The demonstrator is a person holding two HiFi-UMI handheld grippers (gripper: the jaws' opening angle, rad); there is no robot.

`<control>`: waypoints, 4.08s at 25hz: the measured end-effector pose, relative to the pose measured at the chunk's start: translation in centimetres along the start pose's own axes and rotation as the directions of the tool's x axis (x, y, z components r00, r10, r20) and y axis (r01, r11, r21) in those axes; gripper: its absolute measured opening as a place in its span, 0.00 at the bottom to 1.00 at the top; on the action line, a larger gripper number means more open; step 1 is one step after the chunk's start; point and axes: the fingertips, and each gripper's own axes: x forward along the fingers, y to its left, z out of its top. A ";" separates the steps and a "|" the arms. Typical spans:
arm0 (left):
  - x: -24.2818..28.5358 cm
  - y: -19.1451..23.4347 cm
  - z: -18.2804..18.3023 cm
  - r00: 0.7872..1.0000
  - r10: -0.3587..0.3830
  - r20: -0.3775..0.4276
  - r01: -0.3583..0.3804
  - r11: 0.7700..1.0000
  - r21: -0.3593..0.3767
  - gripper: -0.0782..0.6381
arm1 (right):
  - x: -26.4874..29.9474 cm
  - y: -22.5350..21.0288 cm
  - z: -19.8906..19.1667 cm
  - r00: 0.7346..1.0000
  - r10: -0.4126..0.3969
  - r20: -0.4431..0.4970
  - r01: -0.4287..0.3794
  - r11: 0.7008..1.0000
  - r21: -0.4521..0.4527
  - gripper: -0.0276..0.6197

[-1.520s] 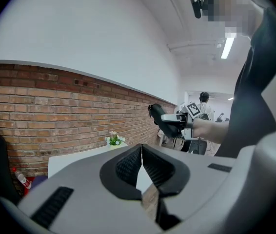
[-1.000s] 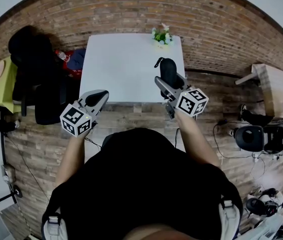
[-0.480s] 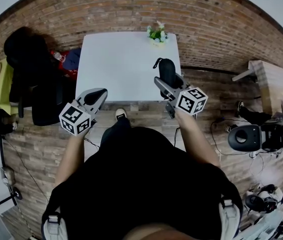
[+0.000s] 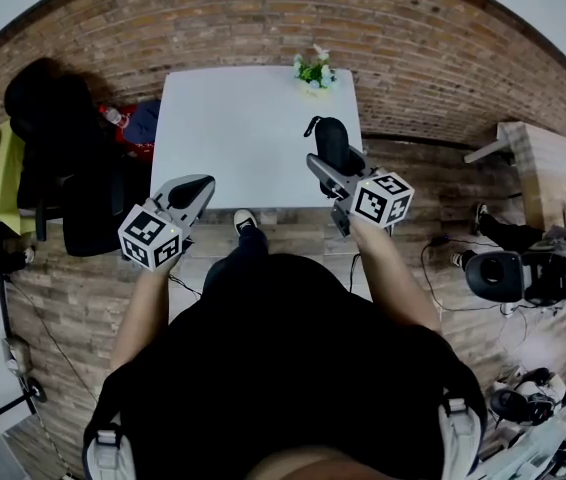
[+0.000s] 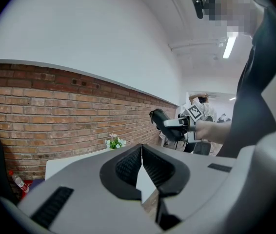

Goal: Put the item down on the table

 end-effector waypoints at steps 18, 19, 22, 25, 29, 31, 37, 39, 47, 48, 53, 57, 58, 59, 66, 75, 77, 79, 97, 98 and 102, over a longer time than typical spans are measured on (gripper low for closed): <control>2.5 5.6 0.5 1.000 0.012 -0.019 -0.012 1.000 -0.024 0.13 | 5.3 -3.7 1.6 1.000 -0.004 -0.015 0.005 1.000 0.027 0.59; 2.6 5.9 0.6 1.000 0.014 -0.018 -0.014 1.000 -0.026 0.13 | 5.6 -3.9 1.7 1.000 -0.005 -0.015 0.005 1.000 0.028 0.59; 2.9 6.7 0.7 1.000 0.013 -0.018 -0.013 1.000 -0.028 0.13 | 6.4 -4.1 1.9 1.000 -0.004 -0.019 0.004 1.000 0.028 0.59; 3.2 7.5 0.8 1.000 0.010 -0.022 -0.010 1.000 -0.029 0.13 | 7.2 -4.5 2.2 1.000 -0.005 -0.022 0.005 1.000 0.026 0.59; 3.9 8.3 0.9 1.000 0.002 -0.027 -0.003 1.000 -0.027 0.13 | 7.9 -5.1 2.6 1.000 -0.007 -0.016 0.007 1.000 0.022 0.59; 4.1 8.5 0.7 1.000 0.000 -0.030 -0.001 1.000 -0.031 0.13 | 8.1 -5.4 2.4 1.000 -0.009 -0.021 0.010 1.000 0.025 0.59; 4.8 9.8 0.8 0.999 -0.007 -0.032 0.006 0.999 -0.039 0.13 | 9.2 -6.1 2.3 0.999 -0.006 -0.033 0.007 0.999 0.043 0.59; 5.0 10.2 0.7 0.999 -0.011 -0.036 0.010 0.999 -0.041 0.13 | 9.8 -6.2 2.4 0.999 -0.003 -0.035 0.005 0.999 0.043 0.59; 5.5 12.6 0.0 0.999 -0.013 -0.046 0.010 0.998 -0.056 0.13 | 12.4 -7.0 1.9 0.999 -0.007 -0.053 0.010 0.999 0.052 0.59; 5.6 13.0 -0.2 0.999 -0.014 -0.048 0.011 0.998 -0.059 0.13 | 12.7 -7.1 1.9 0.999 -0.011 -0.053 0.014 0.998 0.054 0.59; 5.6 14.6 -0.3 0.998 -0.010 -0.057 0.007 0.998 -0.065 0.13 | 13.7 -7.7 1.9 0.997 -0.039 -0.063 0.043 0.998 0.050 0.59; 6.0 15.6 -0.7 0.998 -0.016 -0.063 0.011 0.997 -0.075 0.13 | 14.4 -8.5 1.5 0.996 -0.053 -0.075 0.057 0.997 0.052 0.59; 6.1 15.8 -0.7 0.998 -0.019 -0.065 0.014 0.997 -0.076 0.13 | 14.5 -8.7 1.4 0.995 -0.055 -0.079 0.059 0.997 0.054 0.59; 6.3 16.1 -0.7 0.998 -0.021 -0.066 0.016 0.997 -0.077 0.13 | 14.7 -8.8 1.3 0.995 -0.056 -0.083 0.061 0.997 0.055 0.59; 7.5 17.3 -0.5 0.997 -0.028 -0.069 0.022 0.996 -0.081 0.13 | 16.3 -10.4 1.0 0.991 -0.072 -0.110 0.076 0.997 0.028 0.59; 8.3 18.9 -0.7 0.996 -0.028 -0.081 0.021 0.996 -0.082 0.13 | 17.8 -13.0 0.2 0.983 -0.118 -0.141 0.120 0.993 0.003 0.59; 8.5 19.3 -0.8 0.996 -0.030 -0.084 0.023 0.996 -0.086 0.13 | 18.2 -13.2 0.1 0.981 -0.124 -0.147 0.123 0.992 -0.011 0.59; 8.8 19.5 -0.7 0.996 -0.034 -0.084 0.026 0.996 -0.086 0.13 | 18.7 -13.4 -0.1 0.980 -0.126 -0.156 0.123 0.992 -0.029 0.59; 10.5 21.7 -1.3 0.993 -0.054 -0.104 0.044 0.994 -0.102 0.13 | 22.1 -16.0 -3.9 0.960 -0.136 -0.246 0.131 0.991 -0.035 0.59; 10.5 21.9 -1.3 0.993 -0.055 -0.104 0.044 0.994 -0.102 0.13 | 22.3 -16.1 -4.2 0.958 -0.136 -0.252 0.132 0.991 -0.033 0.59; 10.6 22.2 -1.3 0.993 -0.054 -0.107 0.043 0.994 -0.103 0.13 | 22.8 -16.4 -5.3 0.952 -0.138 -0.274 0.134 0.990 -0.034 0.59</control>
